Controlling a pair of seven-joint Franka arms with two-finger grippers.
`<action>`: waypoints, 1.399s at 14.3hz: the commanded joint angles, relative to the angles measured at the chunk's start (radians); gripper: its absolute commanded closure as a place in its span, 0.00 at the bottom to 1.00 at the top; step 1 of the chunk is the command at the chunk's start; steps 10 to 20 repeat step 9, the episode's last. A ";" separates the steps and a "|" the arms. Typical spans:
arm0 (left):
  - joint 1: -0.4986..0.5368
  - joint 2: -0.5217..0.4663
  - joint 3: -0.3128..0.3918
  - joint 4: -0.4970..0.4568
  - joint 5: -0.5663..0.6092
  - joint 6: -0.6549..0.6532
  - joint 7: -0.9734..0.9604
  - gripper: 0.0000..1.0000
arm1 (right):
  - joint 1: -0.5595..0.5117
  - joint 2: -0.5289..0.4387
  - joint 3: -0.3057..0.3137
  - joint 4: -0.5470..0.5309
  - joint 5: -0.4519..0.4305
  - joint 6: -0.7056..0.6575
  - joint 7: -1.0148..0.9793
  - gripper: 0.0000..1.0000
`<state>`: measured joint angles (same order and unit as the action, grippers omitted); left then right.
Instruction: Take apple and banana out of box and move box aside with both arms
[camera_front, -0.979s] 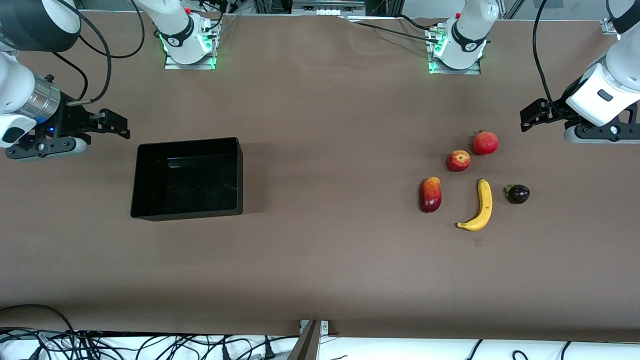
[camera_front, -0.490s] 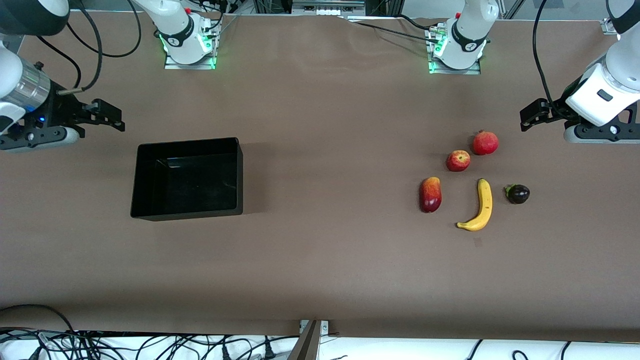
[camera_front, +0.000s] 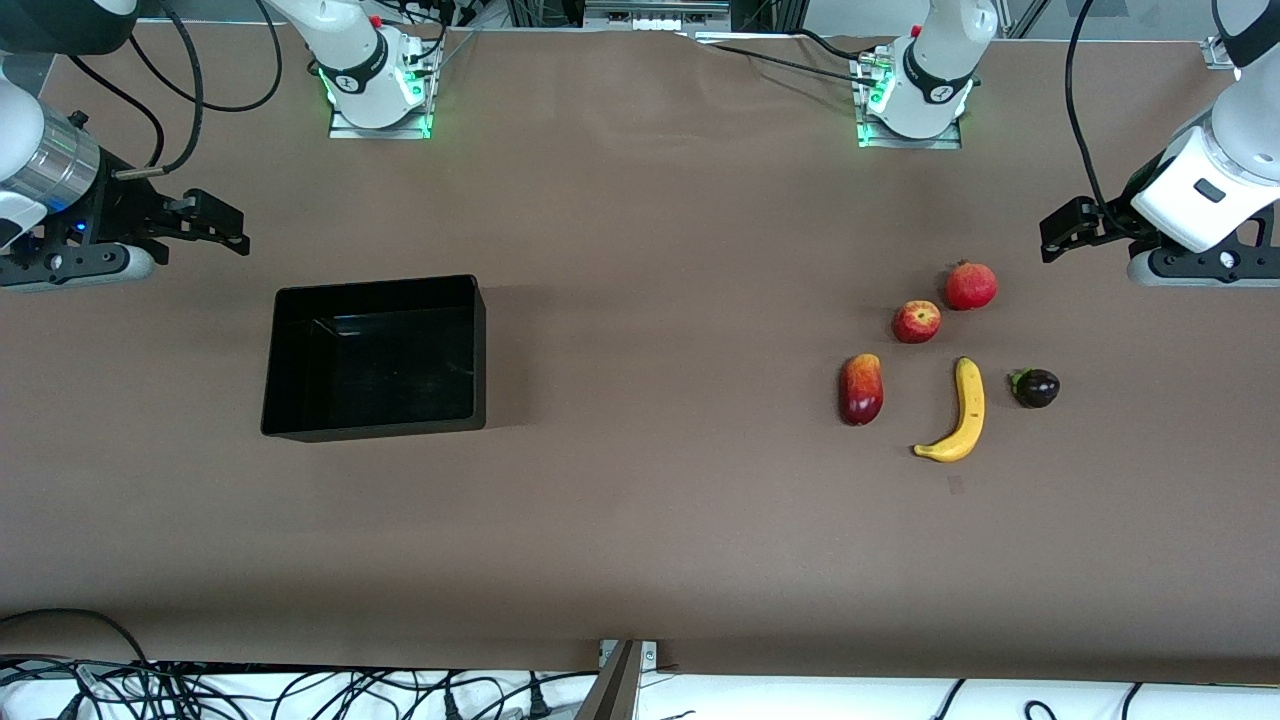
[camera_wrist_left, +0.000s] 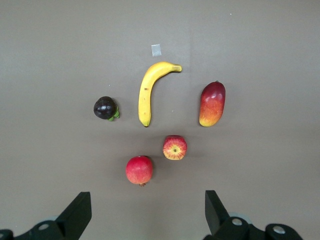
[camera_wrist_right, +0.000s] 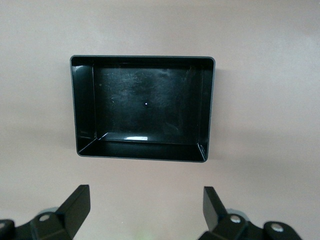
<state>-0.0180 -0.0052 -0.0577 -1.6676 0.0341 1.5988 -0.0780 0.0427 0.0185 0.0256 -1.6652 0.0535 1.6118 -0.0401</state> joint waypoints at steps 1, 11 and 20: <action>-0.002 -0.013 -0.001 0.002 -0.017 -0.014 -0.011 0.00 | -0.020 -0.003 0.022 0.021 -0.014 -0.013 0.006 0.00; -0.002 -0.013 -0.001 0.002 -0.017 -0.013 -0.011 0.00 | -0.010 0.000 0.022 0.045 -0.027 -0.020 0.006 0.00; -0.002 -0.013 -0.001 0.002 -0.017 -0.013 -0.011 0.00 | -0.010 0.000 0.022 0.045 -0.027 -0.020 0.006 0.00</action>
